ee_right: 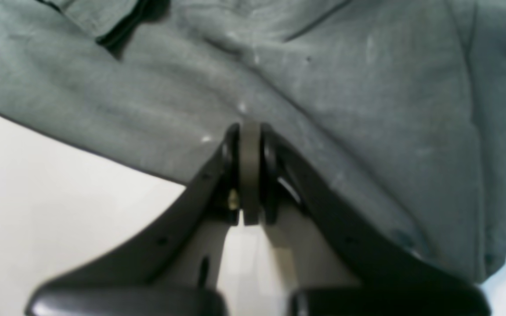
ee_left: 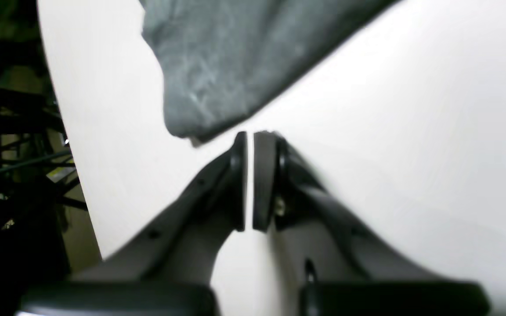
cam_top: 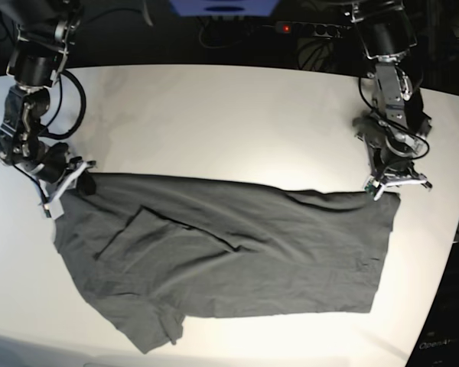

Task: Fold the T-shirt properly
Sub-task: 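Release the shirt with the right gripper and raise it away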

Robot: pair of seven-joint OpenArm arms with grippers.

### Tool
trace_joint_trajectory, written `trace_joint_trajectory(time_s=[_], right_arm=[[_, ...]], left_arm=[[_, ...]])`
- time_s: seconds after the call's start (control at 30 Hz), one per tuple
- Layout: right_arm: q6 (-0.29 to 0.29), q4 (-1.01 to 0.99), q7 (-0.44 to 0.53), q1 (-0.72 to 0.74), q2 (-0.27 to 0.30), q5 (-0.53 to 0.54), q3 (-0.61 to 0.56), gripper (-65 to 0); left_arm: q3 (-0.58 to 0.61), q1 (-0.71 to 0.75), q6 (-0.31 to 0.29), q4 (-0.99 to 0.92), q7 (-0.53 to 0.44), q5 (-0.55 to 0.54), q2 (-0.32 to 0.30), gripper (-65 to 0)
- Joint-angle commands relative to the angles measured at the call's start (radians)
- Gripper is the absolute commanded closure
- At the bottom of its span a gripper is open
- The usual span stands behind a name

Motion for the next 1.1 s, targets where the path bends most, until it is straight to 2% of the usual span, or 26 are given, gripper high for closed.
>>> trace_joint_trajectory(time_s=[0.0, 0.2, 0.47, 0.67, 1.07], right_arm=[[-0.013, -0.004, -0.078, -0.011, 0.013, -0.071, 0.000, -0.6], [-0.013, -0.004, -0.078, -0.011, 0.013, -0.071, -0.003, -0.6], [-0.013, -0.004, -0.080, -0.013, 0.013, -0.071, -0.003, -0.6], [-0.013, -0.006, -0.080, -0.014, 0.013, -0.071, -0.003, -0.6], [-0.013, -0.006, -0.084, -0.028, 0.029, -0.073, -0.003, -0.6]], left_arm=[[0.003, 0.017, -0.056, 0.018, 0.047, 0.021, 0.007, -3.5], [-0.003, -0.032, -0.056, 0.117, 0.055, -0.018, 0.050, -3.5], [-0.006, -0.155, -0.049, 0.104, 0.058, -0.016, 0.087, -3.5], [-0.006, -0.238, -0.047, 0.008, 0.138, -0.022, 0.076, -3.5], [-0.005, -0.248, -0.046, -0.190, 0.139, -0.021, 0.039, -3.5]])
